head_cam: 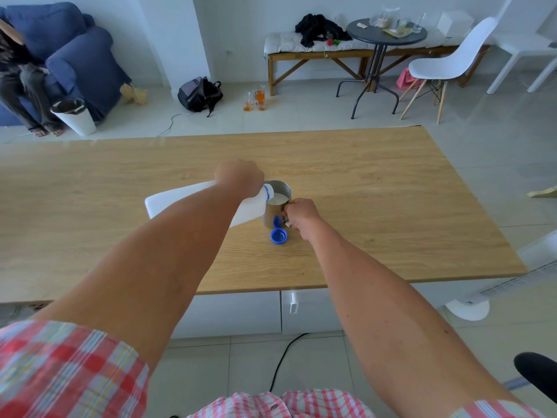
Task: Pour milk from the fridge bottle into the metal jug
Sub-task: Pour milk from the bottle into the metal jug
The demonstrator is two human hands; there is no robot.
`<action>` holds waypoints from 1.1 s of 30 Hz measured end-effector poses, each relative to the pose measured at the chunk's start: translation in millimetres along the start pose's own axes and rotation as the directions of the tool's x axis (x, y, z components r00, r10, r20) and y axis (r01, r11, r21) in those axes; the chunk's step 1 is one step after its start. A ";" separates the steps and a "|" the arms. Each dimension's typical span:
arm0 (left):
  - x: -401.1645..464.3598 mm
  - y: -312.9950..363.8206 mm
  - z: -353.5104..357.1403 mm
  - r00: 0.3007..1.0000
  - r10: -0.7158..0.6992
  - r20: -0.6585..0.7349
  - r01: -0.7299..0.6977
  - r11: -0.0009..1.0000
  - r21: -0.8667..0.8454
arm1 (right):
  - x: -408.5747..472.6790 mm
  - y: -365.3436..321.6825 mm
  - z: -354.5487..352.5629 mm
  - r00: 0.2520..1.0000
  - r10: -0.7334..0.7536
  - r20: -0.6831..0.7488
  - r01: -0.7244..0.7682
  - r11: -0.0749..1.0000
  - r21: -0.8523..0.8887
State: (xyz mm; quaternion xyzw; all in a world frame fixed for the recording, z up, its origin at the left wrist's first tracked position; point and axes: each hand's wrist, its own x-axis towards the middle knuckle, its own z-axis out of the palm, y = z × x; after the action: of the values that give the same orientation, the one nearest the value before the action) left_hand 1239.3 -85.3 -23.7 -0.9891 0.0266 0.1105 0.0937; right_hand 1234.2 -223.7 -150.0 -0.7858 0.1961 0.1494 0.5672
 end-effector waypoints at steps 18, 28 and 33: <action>-0.9 1.0 -0.5 1.000 -0.004 -0.004 0.004 1.000 0.017 | -2.3 -0.7 -1.9 1.000 0.018 0.006 -0.018 1.000 0.002; -0.7 1.2 -1.3 1.000 0.001 0.001 -0.001 1.000 0.023 | -1.9 -0.9 -1.6 1.000 0.010 0.013 -0.010 1.000 -0.004; 0.6 0.8 -1.0 1.000 0.009 -0.003 -0.009 0.999 0.041 | -1.9 -1.0 -1.3 1.000 0.009 0.012 -0.009 1.000 -0.005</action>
State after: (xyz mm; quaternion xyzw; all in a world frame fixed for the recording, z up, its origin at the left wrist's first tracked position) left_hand 1240.0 -86.2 -23.0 -0.9870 0.0334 0.1086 0.1134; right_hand 1233.0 -224.3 -147.9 -0.7855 0.1957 0.1570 0.5657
